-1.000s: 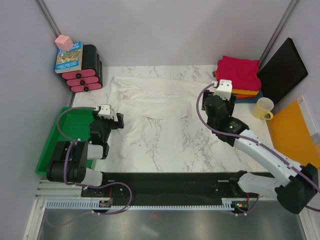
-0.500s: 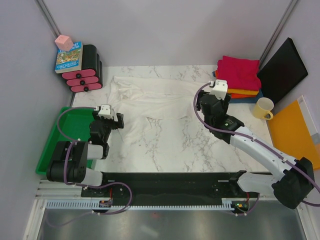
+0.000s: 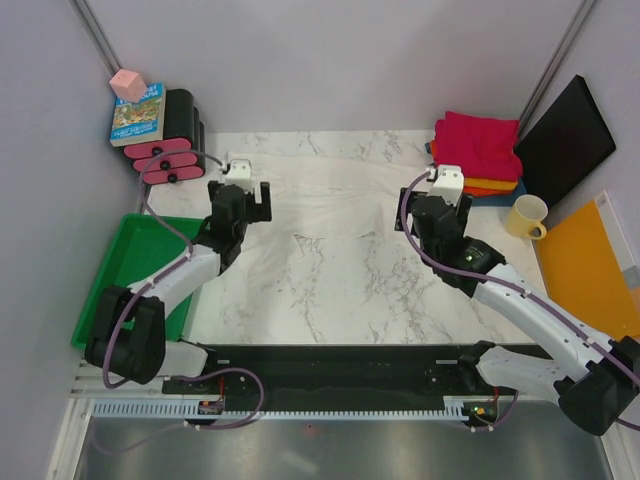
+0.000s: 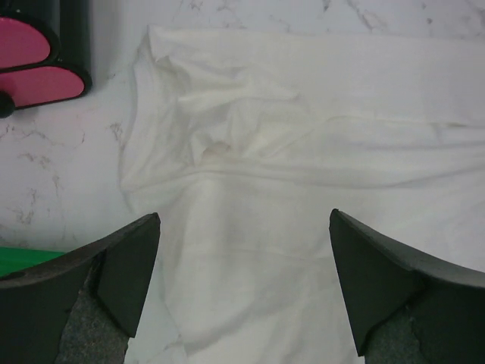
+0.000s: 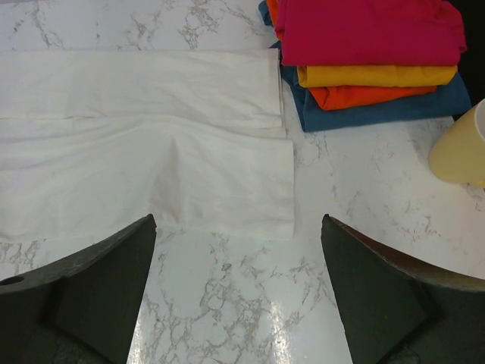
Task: Fold and stack the t-shirts
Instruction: Grap the side of the flattened tshirt closest away from the robot with both arms, then fold the other side of the tshirt into a rectangle
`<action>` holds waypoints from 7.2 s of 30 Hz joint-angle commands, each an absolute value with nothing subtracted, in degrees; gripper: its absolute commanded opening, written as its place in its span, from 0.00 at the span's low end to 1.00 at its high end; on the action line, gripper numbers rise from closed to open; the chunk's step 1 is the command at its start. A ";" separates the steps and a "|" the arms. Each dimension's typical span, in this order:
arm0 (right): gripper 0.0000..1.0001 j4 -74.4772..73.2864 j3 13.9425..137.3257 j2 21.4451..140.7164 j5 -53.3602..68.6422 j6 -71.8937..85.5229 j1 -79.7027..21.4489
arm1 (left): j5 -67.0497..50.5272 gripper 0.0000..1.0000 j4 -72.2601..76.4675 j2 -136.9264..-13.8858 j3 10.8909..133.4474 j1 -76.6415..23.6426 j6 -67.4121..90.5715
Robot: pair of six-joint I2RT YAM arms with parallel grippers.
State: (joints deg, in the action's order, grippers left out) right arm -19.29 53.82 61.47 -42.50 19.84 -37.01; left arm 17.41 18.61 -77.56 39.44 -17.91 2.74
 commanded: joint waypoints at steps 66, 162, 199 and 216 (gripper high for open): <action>0.85 -23.11 48.79 65.83 -37.10 29.25 -34.99 | 13.44 0.02 -35.76 -70.79 42.71 -24.78 46.67; 0.00 -30.41 65.48 85.16 -34.89 36.92 -12.75 | 25.66 0.02 -34.72 -79.18 67.14 -21.18 31.29; 0.00 -25.66 86.12 113.64 -34.19 35.42 -8.70 | 30.94 0.02 -31.82 -113.20 103.71 -18.37 23.91; 0.00 -25.66 88.50 120.32 -32.78 35.16 -7.56 | 31.28 0.02 -33.05 -123.31 112.41 -16.96 22.85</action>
